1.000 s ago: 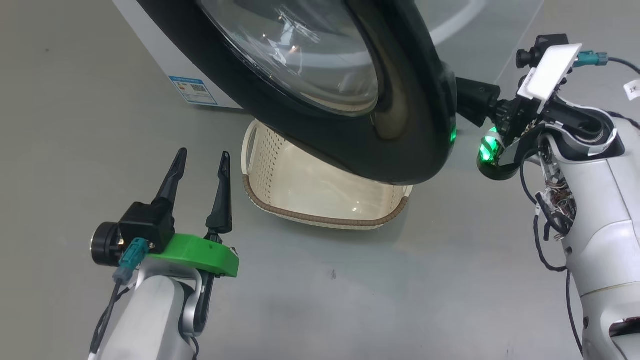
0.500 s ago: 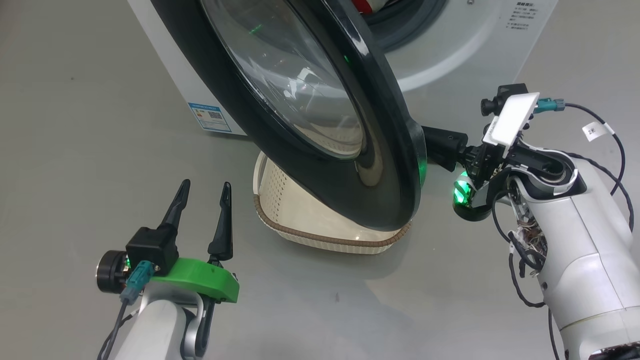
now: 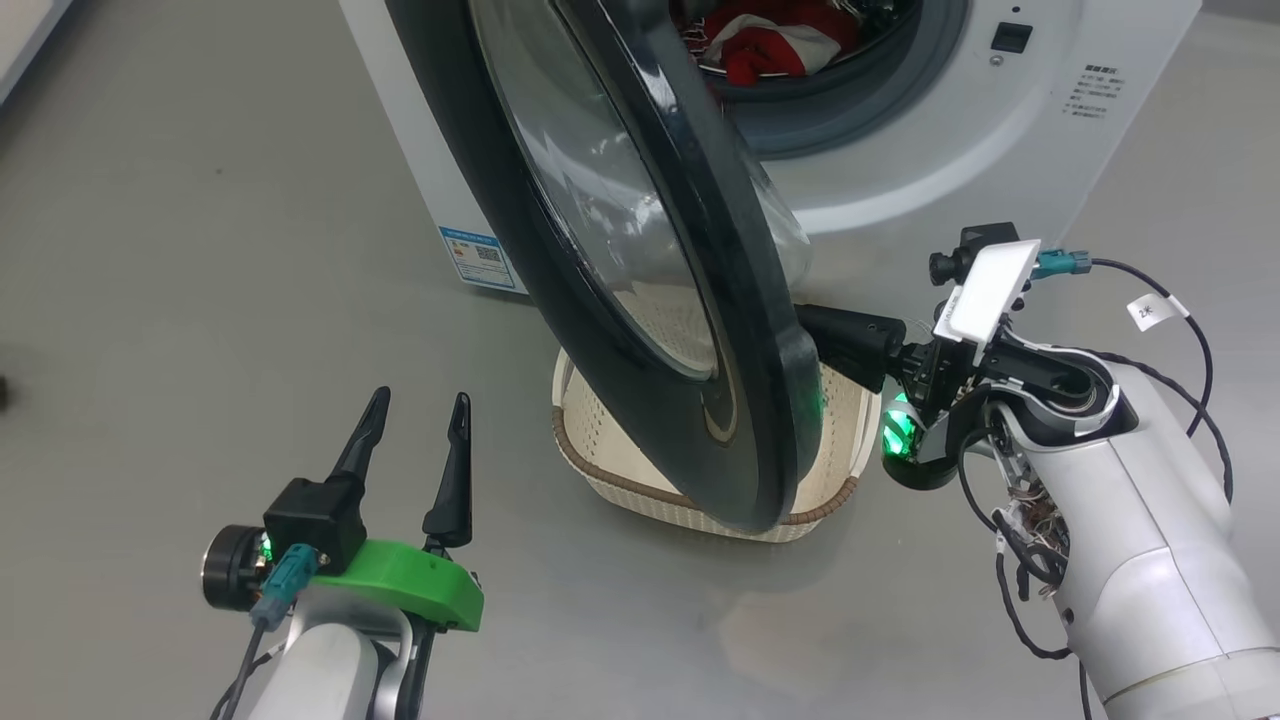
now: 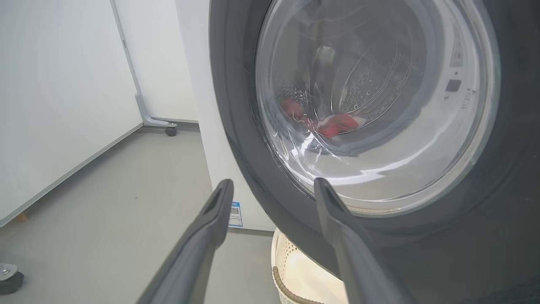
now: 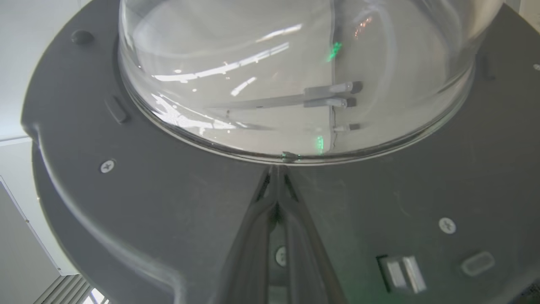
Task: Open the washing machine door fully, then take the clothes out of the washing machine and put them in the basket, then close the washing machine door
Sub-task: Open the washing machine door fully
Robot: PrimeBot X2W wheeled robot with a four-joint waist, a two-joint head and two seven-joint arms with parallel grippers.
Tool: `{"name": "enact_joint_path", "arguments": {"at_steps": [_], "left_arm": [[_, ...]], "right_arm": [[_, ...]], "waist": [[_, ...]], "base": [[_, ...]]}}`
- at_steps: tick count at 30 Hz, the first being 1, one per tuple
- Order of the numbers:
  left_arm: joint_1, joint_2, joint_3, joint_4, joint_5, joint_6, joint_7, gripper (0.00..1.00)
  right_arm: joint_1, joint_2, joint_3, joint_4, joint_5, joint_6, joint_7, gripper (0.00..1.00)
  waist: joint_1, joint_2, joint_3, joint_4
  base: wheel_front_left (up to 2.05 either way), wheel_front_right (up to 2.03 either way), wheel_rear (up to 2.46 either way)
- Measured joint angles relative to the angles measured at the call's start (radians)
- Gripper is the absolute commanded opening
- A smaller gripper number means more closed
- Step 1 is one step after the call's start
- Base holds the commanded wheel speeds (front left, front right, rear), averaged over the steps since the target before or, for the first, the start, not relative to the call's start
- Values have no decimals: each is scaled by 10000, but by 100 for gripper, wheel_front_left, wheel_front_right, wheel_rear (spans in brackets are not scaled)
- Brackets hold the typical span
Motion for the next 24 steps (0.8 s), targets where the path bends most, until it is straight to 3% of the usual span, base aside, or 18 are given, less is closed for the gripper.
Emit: {"name": "enact_joint_path", "arguments": {"at_steps": [15,24], "left_arm": [[221,4,48,-127,0,-4,0,100],[309,13,240,-274,0,6,0,100]], "right_arm": [[401,35,924,-529,345,-121,-12,0],[562,58,2004,-993,1045,-138,-151,0]], "waist": [[0,0,-114,729],[0,0,-111,966]], "base": [[0,0,0],[0,0,0]]}}
